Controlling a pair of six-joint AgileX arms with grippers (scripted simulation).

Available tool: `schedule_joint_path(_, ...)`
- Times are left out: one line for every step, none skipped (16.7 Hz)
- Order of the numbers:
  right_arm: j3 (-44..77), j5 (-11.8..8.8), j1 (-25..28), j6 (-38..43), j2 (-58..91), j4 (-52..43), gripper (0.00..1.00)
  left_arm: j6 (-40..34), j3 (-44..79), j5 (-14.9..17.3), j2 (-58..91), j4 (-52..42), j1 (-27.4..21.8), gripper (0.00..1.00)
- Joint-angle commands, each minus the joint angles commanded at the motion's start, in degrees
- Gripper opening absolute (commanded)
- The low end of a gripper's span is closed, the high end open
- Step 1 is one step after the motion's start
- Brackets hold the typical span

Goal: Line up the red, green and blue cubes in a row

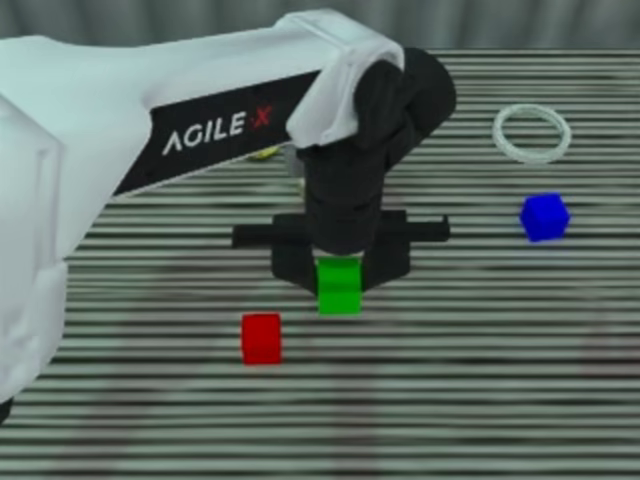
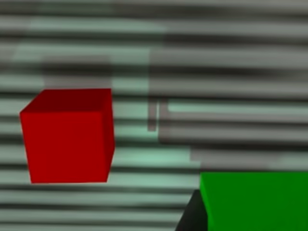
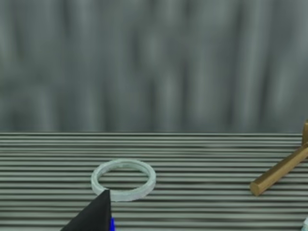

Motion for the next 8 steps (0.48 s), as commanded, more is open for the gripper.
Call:
schedule_joint_path(0.0,0.0,0.0,0.0,0.0,0.0,1.00,0.0,-0.2,0.0,0.0,0.2,0.0,0.00)
schedule_joint_path(0.0,0.0,0.0,0.0,0.0,0.0,1.00,0.0,-0.8,0.0,0.2,1.0,0.1,0.00)
schedule_joint_path(0.0,0.0,0.0,0.0,0.0,0.0,1.00,0.0,-1.8,0.0,0.5,2.4,0.0,0.00)
schedule_joint_path(0.0,0.0,0.0,0.0,0.0,0.0,1.00,0.1,-3.1,0.0,1.0,4.2,0.0,0.00)
schedule_joint_path(0.0,0.0,0.0,0.0,0.0,0.0,1.00,0.1,-4.6,0.1,1.6,6.4,-0.1,0.00)
schedule_joint_path(0.0,0.0,0.0,0.0,0.0,0.0,1.00,0.1,-6.1,0.1,2.2,8.7,-0.1,0.00)
schedule_joint_path(0.0,0.0,0.0,0.0,0.0,0.0,1.00,0.1,-7.6,0.1,2.8,10.8,-0.1,0.00)
schedule_joint_path(0.0,0.0,0.0,0.0,0.0,0.0,1.00,0.0,-8.8,0.0,3.3,12.4,-0.2,0.00)
